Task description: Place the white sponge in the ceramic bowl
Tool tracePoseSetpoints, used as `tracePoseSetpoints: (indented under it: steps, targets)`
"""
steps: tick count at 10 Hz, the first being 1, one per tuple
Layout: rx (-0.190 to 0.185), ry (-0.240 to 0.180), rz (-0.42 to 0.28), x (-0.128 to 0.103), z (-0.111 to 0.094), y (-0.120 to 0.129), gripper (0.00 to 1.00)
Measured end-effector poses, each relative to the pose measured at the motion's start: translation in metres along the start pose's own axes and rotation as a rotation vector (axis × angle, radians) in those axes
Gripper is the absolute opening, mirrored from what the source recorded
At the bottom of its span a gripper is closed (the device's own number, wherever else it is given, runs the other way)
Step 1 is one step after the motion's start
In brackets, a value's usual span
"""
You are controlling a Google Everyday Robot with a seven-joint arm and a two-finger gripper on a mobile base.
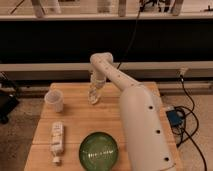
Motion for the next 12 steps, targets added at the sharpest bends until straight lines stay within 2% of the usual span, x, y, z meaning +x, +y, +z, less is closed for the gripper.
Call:
tracePoseSetpoints:
  steps: [2, 8, 10, 12]
  targets:
    - [-0.008, 0.009, 0.001, -0.001, -0.007, 0.002, 0.00]
    - [0.002, 0.037, 0.005, -0.003, -0.030, 0.006, 0.00]
    - [0.005, 0.053, 0.013, -0.004, -0.043, 0.016, 0.00]
    - [0.016, 0.054, 0.024, -0.009, -0.063, 0.035, 0.00]
